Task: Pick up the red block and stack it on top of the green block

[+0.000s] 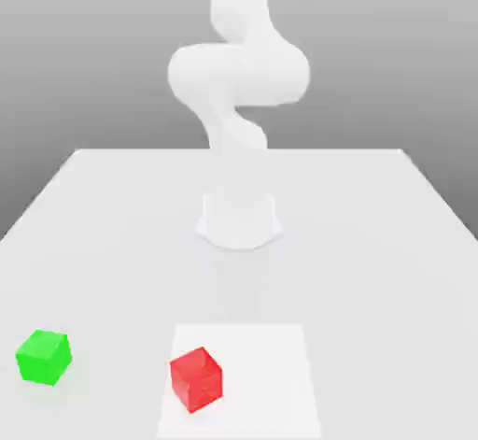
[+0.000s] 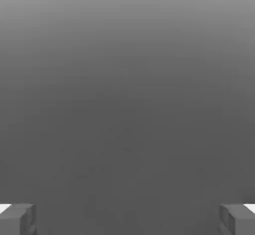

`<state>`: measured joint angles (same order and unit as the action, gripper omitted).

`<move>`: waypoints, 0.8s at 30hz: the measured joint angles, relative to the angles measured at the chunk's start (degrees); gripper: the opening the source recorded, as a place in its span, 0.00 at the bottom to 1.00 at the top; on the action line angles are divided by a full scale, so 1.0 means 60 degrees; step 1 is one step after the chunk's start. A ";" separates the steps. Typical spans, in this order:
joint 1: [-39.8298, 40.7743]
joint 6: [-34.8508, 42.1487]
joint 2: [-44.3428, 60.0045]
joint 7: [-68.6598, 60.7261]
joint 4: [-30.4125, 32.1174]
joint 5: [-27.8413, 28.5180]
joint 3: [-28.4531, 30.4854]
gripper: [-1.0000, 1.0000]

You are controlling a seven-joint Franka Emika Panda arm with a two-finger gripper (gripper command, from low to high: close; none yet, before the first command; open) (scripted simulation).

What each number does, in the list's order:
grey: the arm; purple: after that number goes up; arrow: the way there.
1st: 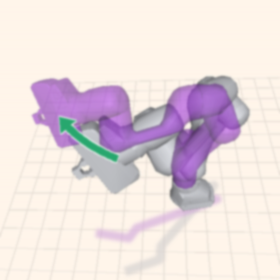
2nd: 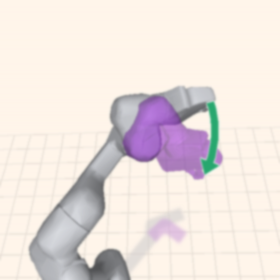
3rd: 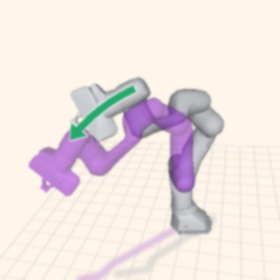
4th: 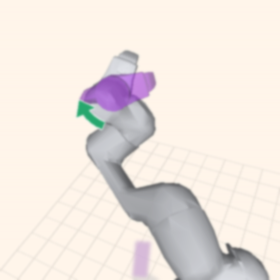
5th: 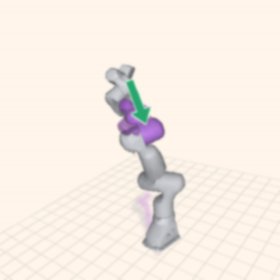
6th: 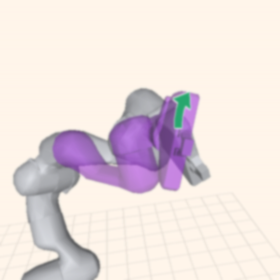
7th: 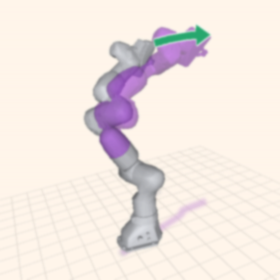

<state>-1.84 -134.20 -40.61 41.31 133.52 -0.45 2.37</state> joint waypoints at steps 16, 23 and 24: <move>-0.1204 -0.2579 0.5613 -0.5116 0.1862 -0.0872 0.1847 0.50; -0.0926 -0.3778 0.7969 -0.6884 0.2592 -0.0800 0.1888 0.50; -0.0862 -0.4031 0.8308 -0.7057 0.2578 -0.0935 0.1800 0.50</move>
<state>-7.01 -158.38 9.24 -1.03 148.99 -6.06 13.17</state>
